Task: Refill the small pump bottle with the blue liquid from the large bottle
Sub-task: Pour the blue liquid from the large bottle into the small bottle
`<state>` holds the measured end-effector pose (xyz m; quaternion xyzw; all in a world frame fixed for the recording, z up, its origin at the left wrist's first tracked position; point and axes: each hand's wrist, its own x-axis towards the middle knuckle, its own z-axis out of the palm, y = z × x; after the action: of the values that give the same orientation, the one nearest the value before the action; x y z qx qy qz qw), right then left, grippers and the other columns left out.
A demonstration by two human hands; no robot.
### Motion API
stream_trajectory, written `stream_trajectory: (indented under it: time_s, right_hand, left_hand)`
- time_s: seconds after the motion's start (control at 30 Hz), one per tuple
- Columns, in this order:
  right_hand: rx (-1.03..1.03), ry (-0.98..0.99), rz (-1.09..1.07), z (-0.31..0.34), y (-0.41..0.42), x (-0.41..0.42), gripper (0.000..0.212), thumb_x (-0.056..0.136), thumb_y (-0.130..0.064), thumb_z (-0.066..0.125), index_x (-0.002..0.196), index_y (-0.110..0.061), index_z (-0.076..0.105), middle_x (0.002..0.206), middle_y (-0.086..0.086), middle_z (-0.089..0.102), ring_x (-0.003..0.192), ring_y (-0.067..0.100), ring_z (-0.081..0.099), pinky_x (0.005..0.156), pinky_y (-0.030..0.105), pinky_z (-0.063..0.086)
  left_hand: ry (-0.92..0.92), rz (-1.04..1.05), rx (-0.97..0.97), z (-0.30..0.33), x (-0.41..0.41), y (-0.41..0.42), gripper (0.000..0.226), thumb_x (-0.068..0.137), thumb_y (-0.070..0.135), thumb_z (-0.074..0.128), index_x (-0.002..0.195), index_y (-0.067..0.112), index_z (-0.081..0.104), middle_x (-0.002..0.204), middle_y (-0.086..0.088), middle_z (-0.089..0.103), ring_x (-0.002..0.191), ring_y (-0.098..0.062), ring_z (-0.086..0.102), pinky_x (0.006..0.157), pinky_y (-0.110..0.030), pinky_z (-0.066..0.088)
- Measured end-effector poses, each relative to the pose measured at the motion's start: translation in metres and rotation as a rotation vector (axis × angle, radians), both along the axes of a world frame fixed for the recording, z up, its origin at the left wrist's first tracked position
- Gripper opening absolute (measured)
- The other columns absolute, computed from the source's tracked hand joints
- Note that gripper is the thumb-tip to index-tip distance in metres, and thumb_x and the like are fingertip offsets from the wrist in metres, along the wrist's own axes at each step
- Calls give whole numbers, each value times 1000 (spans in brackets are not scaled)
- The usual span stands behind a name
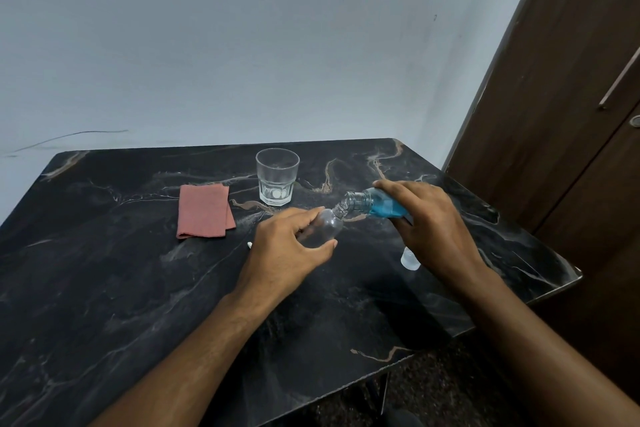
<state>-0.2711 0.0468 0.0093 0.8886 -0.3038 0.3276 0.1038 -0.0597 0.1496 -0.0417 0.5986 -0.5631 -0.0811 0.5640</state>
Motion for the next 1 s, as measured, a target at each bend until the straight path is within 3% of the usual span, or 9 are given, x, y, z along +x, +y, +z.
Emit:
stream_trajectory:
  time_s: [0.3,0.5,0.63,1.0]
  right_hand:
    - [-2,2,-11,1,0,-1,52,85,-13,79,134,-17,63,121,1,70,109,23,63,97,40,47]
    - [-5,14,-14,2,0,-1,54,84,-14,80,134,-18,62,123,1,70,111,22,63,97,40,46]
    - [-3,29,-13,4,0,-1,55,84,-15,80,135,-18,62,124,2,70,112,22,63,98,41,47]
    - [-12,26,9,8,4,1,52,84,-12,79,134,-16,63,121,3,70,110,23,64,96,41,48]
  left_hand:
    - [-14,8,-6,-1,0,-1,50,71,24,90,119,24,77,101,14,75,95,0,69,86,-22,56]
    - [-15,11,-19,0,-1,-1,50,72,22,91,119,23,76,99,12,75,92,-2,69,84,-21,55]
    - [-15,6,-19,1,0,0,52,72,22,91,121,21,75,99,13,74,92,0,68,81,-11,52]
    - [-21,7,-11,1,0,0,53,72,26,91,122,22,75,100,13,74,92,-2,69,84,-23,57]
